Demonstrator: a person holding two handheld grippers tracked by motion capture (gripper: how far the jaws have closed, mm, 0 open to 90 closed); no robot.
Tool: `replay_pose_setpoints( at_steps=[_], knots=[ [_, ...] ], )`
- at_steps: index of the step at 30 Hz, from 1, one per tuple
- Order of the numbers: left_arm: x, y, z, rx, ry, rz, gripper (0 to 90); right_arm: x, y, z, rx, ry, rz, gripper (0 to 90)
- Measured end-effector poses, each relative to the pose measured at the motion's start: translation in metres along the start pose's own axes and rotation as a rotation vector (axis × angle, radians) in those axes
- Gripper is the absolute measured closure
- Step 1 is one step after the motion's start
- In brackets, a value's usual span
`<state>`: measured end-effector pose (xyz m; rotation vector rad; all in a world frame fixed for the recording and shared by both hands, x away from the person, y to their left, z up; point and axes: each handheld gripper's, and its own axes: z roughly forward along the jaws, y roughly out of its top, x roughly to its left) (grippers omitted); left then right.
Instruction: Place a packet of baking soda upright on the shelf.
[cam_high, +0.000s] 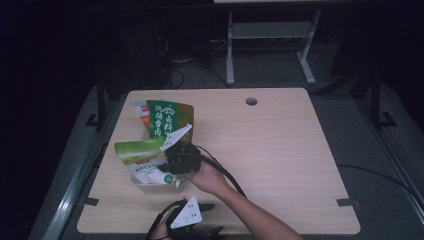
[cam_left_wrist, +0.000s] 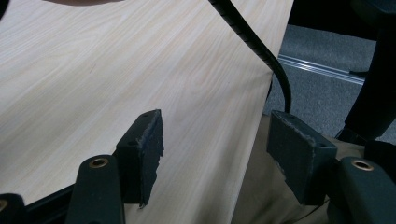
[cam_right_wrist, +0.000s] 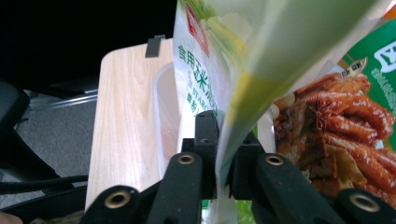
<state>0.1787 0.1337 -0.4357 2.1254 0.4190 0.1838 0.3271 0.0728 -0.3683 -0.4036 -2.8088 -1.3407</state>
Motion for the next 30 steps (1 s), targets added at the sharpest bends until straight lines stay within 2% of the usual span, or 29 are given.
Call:
replay_pose_setpoints(
  at_steps=[9,14,17,20,22,26,30],
  knots=[
    [0.000,0.000,0.001,-0.001,-0.004,0.009,35.6,-0.002,-0.017,0.005,0.022,-0.027,0.005,88.4],
    [0.001,0.000,0.002,0.005,-0.002,0.003,35.4,-0.007,-0.023,0.005,0.022,-0.010,0.029,88.3],
    [0.002,-0.001,0.003,0.004,0.002,0.002,35.3,-0.009,-0.021,0.004,0.036,0.004,0.028,83.0],
    [0.002,-0.001,0.003,0.005,0.002,0.001,35.0,-0.015,-0.022,-0.002,0.011,0.027,0.076,76.2],
    [0.002,-0.001,0.004,0.006,0.001,-0.007,34.8,-0.017,-0.022,-0.008,-0.019,0.024,0.082,78.2],
    [0.003,-0.001,0.005,0.014,0.004,-0.005,34.8,-0.015,-0.022,-0.008,-0.012,0.036,0.075,88.3],
    [0.005,-0.001,0.004,0.012,0.009,-0.002,34.8,-0.016,-0.022,-0.008,-0.010,0.038,0.076,85.5]
  ],
)
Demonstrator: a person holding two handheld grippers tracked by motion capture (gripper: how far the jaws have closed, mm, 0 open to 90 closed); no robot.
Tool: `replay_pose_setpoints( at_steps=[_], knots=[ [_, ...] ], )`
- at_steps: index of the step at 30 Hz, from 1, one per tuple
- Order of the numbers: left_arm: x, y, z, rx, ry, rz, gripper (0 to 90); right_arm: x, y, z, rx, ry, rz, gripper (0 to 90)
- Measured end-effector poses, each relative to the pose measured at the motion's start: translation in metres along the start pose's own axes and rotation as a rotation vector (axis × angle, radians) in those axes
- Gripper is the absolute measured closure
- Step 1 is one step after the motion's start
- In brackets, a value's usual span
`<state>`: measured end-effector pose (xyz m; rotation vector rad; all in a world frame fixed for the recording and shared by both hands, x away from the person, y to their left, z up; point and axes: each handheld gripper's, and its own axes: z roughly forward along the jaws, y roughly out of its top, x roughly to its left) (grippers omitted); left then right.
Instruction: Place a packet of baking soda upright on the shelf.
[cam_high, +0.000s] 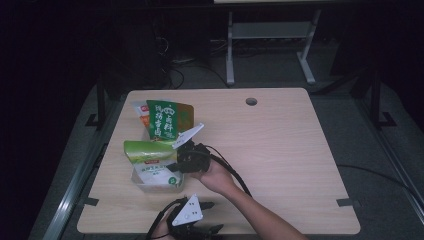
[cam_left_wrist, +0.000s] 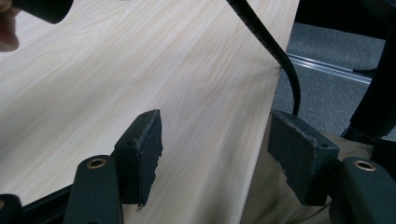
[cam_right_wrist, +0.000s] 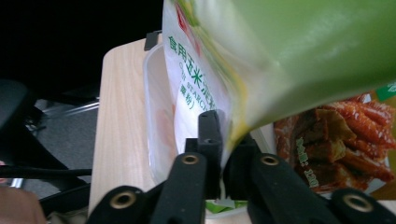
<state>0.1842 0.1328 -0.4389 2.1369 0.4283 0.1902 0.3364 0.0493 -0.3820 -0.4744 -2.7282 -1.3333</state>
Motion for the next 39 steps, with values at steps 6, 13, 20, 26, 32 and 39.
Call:
replay_pose_setpoints(
  at_steps=[6,13,20,26,32,39],
  knots=[
    [0.000,0.000,0.001,0.003,0.004,-0.009,34.0,-0.002,-0.002,-0.011,-0.026,0.014,0.011,71.1],
    [0.000,0.001,0.004,0.010,-0.002,-0.008,33.4,-0.007,-0.010,-0.039,-0.049,0.006,0.037,62.8],
    [0.003,0.003,0.004,0.000,0.003,-0.018,32.8,-0.016,-0.025,-0.064,-0.032,-0.039,0.052,57.4],
    [0.009,0.006,0.002,-0.003,0.022,-0.013,32.7,-0.024,-0.041,-0.080,-0.039,-0.052,0.096,54.1],
    [0.016,0.009,0.003,-0.011,0.037,-0.028,32.0,-0.031,-0.055,-0.095,-0.052,-0.077,0.119,51.1],
    [0.024,0.013,0.004,-0.012,0.054,-0.037,31.4,-0.040,-0.069,-0.111,-0.068,-0.107,0.146,48.6]
  ],
)
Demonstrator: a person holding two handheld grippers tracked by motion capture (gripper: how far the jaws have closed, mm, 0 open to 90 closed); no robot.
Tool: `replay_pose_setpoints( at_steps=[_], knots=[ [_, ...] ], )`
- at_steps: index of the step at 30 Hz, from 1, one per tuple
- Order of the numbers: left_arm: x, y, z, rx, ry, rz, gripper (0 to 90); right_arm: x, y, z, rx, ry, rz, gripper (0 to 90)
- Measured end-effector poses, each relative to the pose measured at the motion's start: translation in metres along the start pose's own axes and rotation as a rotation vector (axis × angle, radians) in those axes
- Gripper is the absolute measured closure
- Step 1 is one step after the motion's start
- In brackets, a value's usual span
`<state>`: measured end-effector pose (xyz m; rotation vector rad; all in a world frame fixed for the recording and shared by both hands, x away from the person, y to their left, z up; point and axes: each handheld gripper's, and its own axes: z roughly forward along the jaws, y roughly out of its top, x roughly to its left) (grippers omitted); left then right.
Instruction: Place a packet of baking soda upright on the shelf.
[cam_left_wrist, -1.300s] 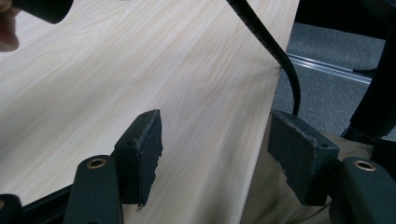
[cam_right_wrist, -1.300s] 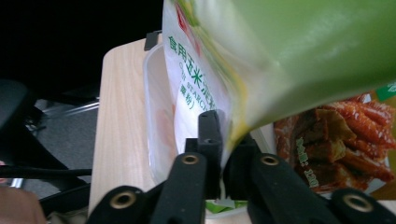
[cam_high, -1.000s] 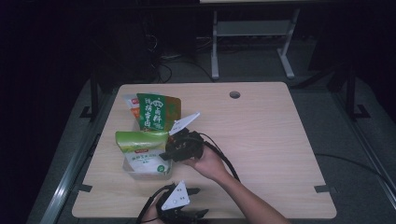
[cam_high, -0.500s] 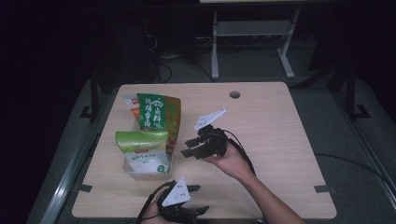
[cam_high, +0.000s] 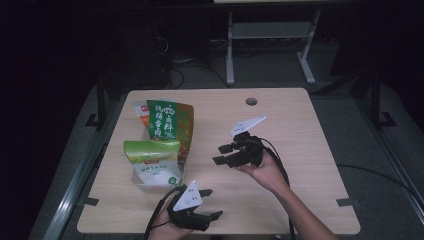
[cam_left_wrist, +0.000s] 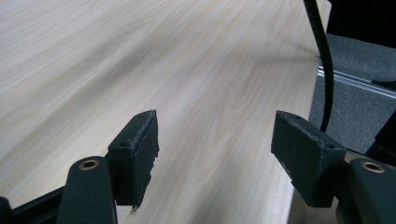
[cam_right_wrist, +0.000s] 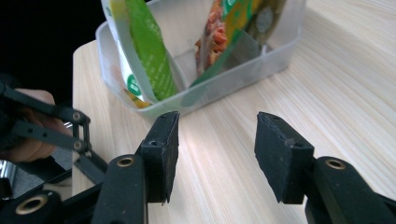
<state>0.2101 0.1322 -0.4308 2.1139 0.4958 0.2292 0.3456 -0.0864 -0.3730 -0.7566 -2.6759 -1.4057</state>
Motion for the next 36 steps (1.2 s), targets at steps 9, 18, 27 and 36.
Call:
replay_pose_setpoints(
  at_steps=[9,18,27,36],
  knots=[
    [0.011,0.004,0.004,0.010,0.018,-0.001,30.6,-0.010,-0.009,-0.017,0.003,-0.038,0.020,44.9],
    [0.019,0.007,0.009,0.020,0.027,-0.029,29.4,-0.015,-0.016,-0.030,0.015,-0.072,0.042,41.9],
    [0.025,0.009,0.009,0.021,0.046,-0.031,28.7,-0.021,-0.023,-0.040,0.025,-0.091,0.031,39.8],
    [0.030,0.011,0.012,0.028,0.057,-0.034,28.1,-0.027,-0.036,-0.056,0.027,-0.120,0.052,38.4]
  ],
)
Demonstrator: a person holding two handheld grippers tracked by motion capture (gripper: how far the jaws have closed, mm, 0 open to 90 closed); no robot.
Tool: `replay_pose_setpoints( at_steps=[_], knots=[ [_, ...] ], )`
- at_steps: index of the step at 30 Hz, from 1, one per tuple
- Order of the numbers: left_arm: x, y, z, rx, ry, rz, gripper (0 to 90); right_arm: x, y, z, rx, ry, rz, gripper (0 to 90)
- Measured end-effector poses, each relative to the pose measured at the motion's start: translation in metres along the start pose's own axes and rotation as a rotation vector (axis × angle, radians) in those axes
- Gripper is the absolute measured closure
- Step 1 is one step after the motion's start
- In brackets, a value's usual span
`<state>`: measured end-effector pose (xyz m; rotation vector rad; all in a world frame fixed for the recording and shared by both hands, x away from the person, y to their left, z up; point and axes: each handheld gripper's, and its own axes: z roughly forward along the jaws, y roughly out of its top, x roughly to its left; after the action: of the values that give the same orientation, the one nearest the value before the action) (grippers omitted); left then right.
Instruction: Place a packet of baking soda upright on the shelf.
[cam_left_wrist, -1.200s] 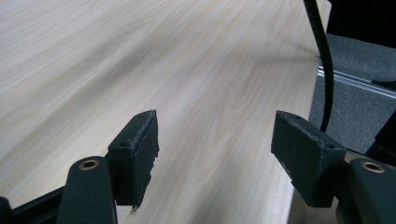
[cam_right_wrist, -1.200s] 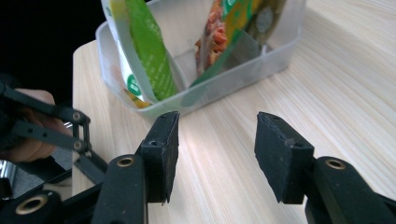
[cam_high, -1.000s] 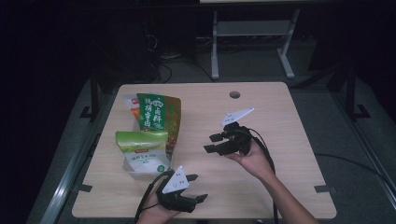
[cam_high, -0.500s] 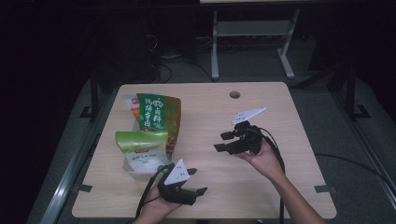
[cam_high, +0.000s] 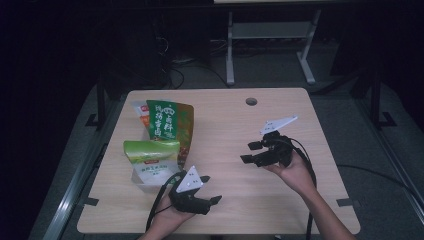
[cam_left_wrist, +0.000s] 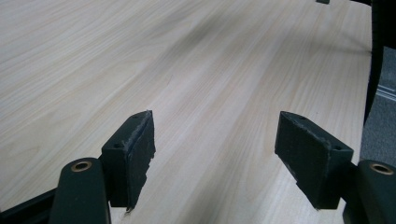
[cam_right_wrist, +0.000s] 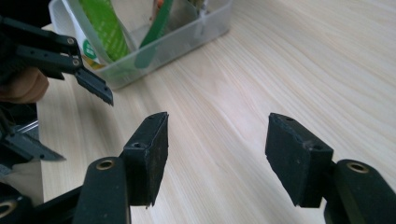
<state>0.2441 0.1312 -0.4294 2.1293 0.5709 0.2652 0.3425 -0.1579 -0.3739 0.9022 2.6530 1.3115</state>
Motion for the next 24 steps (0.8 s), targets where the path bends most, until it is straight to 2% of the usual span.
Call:
replay_pose_setpoints(
  at_steps=[3,7,18,24],
  knots=[
    [-0.001,-0.001,0.002,-0.005,-0.004,-0.010,28.1,-0.003,-0.008,-0.005,-0.001,-0.014,0.012,38.3],
    [-0.003,-0.001,0.004,-0.005,0.002,0.001,28.1,-0.007,-0.021,-0.011,0.000,-0.029,0.037,37.7],
    [-0.001,-0.002,0.003,-0.017,0.016,-0.006,27.9,-0.017,-0.058,-0.027,0.010,-0.062,0.116,36.2],
    [0.000,-0.003,0.003,-0.020,0.016,-0.002,27.8,-0.020,-0.073,-0.033,0.014,-0.076,0.139,35.8]
  ],
)
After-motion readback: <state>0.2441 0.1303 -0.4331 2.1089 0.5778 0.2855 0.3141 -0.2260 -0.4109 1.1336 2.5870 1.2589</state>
